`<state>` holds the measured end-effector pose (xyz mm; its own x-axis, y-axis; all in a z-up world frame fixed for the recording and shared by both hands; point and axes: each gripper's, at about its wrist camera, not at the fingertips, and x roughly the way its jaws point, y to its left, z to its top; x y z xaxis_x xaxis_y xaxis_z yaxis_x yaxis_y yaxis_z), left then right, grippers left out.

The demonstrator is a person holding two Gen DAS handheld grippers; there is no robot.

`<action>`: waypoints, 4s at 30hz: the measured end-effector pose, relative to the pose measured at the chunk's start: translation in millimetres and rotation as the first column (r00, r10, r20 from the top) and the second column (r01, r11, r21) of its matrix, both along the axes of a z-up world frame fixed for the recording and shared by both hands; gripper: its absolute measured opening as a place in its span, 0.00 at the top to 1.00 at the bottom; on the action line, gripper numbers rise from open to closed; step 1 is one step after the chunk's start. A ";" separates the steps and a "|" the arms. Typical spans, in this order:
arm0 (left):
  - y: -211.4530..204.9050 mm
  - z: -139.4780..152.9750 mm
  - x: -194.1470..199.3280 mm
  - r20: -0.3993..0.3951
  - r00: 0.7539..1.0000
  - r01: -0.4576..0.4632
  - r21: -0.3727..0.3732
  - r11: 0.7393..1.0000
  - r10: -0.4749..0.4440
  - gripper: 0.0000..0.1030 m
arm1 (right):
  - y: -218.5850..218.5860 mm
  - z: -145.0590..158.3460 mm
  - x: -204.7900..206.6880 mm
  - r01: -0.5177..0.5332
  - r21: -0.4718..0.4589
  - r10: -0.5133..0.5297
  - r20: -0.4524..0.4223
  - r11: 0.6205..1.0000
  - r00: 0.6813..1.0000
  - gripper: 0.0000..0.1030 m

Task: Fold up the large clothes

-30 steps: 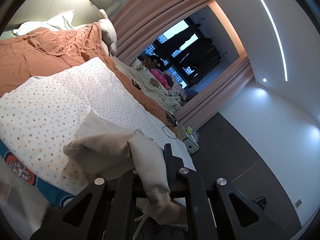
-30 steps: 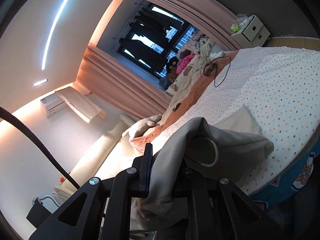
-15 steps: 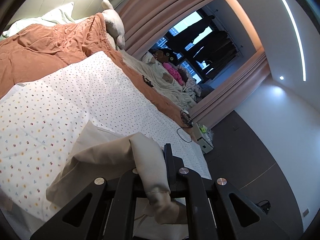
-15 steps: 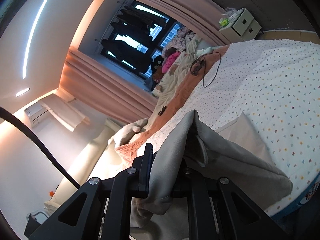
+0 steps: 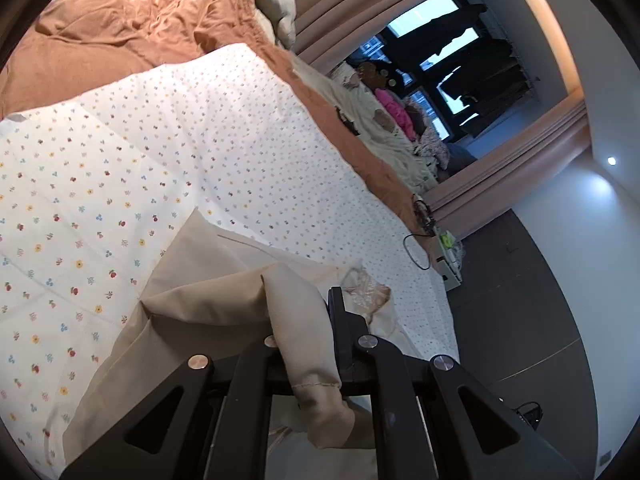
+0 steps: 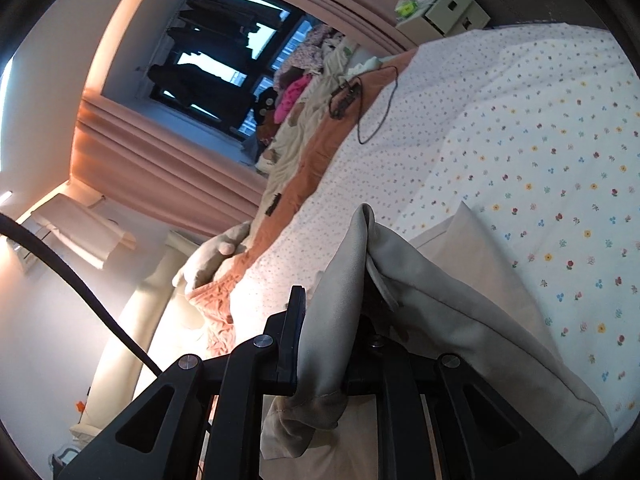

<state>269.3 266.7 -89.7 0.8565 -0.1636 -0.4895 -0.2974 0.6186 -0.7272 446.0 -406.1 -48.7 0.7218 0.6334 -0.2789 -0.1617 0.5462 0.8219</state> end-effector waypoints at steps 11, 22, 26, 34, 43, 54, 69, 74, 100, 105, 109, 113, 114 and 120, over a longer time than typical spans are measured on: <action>23.4 -78.9 50.3 -0.150 0.988 -0.068 -0.142 0.988 0.046 0.83 | 27.5 -16.8 23.9 0.017 -0.028 -0.020 -0.121 0.999 0.992 0.34; 8.8 -79.4 51.5 -0.131 0.991 -0.060 -0.162 0.985 0.039 0.03 | 48.4 6.5 -11.1 -0.040 -0.044 0.035 -0.103 0.998 0.994 0.15; 0.2 -64.5 44.1 -0.121 0.992 -0.056 -0.110 0.992 0.042 0.03 | 63.4 19.4 -30.6 -0.058 -0.105 0.047 -0.104 0.993 0.993 0.15; -47.0 -47.8 62.8 -0.182 0.982 0.067 0.042 0.997 -0.058 0.03 | 124.2 48.6 -26.7 -0.108 -0.253 0.081 -0.116 0.961 0.990 0.15; -102.5 -55.6 99.1 -0.292 0.944 0.212 0.180 0.961 -0.153 0.07 | 206.0 51.5 -4.8 -0.191 -0.396 0.135 -0.165 0.898 0.977 0.15; -139.5 -100.1 143.5 -0.488 0.859 0.342 0.316 0.885 -0.158 0.27 | 260.6 19.1 24.1 -0.241 -0.545 0.112 -0.259 0.803 0.959 0.50; -130.4 -58.6 131.3 -0.379 0.920 0.258 0.385 0.886 -0.103 0.96 | 252.1 38.7 13.8 -0.167 -0.508 0.136 -0.098 0.845 0.986 1.00; -122.8 -38.4 139.9 -0.338 0.937 0.227 0.406 0.885 -0.085 0.96 | 249.3 45.9 17.5 -0.142 -0.479 0.123 -0.070 0.866 0.990 1.00; -107.8 -105.8 189.6 -0.460 0.877 0.296 0.283 0.912 -0.142 0.95 | 261.5 -8.1 83.4 -0.228 -0.386 0.131 -0.263 0.894 0.956 0.85; -107.6 -95.3 173.8 -0.463 0.874 0.290 0.254 0.923 -0.147 0.87 | 262.0 5.4 59.8 -0.236 -0.366 0.163 -0.220 0.900 0.962 0.31; -112.5 -75.3 153.8 -0.406 0.897 0.291 0.254 0.922 -0.172 0.19 | 253.8 9.9 41.1 -0.231 -0.362 0.161 -0.214 0.903 0.964 0.31; -112.8 -50.3 131.9 -0.357 0.920 0.267 0.276 0.923 -0.160 0.18 | 243.3 18.8 17.7 -0.202 -0.399 0.131 -0.197 0.894 0.972 0.31; -111.9 -44.8 126.3 -0.348 0.924 0.262 0.278 0.924 -0.157 0.18 | 241.6 21.4 12.4 -0.195 -0.408 0.124 -0.193 0.892 0.973 0.31; -103.1 -20.4 87.7 -0.300 0.945 0.227 0.304 0.925 -0.133 0.18 | 239.3 39.4 -27.8 -0.175 -0.451 0.118 -0.152 0.875 0.981 0.31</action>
